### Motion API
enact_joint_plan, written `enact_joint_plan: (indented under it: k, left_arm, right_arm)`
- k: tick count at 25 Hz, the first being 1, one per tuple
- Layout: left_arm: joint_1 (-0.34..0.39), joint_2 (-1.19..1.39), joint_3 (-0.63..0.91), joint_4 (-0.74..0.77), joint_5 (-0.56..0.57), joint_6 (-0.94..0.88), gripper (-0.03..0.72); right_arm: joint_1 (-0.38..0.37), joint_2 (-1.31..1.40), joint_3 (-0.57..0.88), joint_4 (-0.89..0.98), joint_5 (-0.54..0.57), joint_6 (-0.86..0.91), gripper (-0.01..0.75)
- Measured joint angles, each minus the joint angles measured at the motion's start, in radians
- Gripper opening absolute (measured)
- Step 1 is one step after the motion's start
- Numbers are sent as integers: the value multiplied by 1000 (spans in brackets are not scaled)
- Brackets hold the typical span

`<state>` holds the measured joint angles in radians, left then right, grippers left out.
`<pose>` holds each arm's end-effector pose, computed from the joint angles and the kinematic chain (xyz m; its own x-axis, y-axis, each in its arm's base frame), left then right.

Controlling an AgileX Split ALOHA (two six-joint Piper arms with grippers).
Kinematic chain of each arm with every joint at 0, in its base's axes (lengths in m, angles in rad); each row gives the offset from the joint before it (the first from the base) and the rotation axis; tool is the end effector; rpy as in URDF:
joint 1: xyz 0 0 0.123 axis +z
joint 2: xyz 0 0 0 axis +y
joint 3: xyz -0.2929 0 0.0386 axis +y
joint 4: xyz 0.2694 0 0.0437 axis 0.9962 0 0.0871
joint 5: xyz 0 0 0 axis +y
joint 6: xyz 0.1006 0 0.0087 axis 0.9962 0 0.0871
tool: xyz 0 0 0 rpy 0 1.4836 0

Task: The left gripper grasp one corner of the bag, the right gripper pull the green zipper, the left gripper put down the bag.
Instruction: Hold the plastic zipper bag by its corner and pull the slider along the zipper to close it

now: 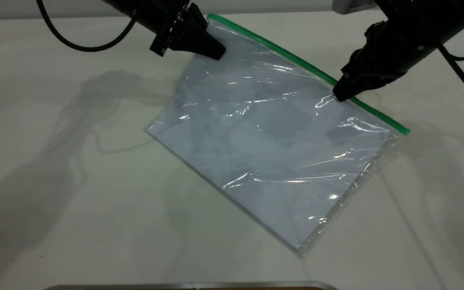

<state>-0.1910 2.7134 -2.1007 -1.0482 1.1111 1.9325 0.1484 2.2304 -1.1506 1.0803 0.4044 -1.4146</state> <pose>0.5192 -0.1803 0.0288 0.0232 0.6096 -0.7924 0.9997 -0.0070 0.0240 0.4009 0.0954 0.0259 -0.7604 -0.4566 -0.4618 -0.5800 0.7974 0.1667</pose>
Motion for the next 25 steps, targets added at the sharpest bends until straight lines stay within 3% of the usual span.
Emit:
enact_joint_plan:
  k: [13, 25]
  left_arm:
    - [24, -1, 0, 57, 0, -98, 53]
    - [60, -1, 0, 141, -10, -153, 53]
  right_arm:
    - [-108, 0, 0, -81, 69, 139, 41]
    - [-131, 0, 0, -135, 58, 181, 44]
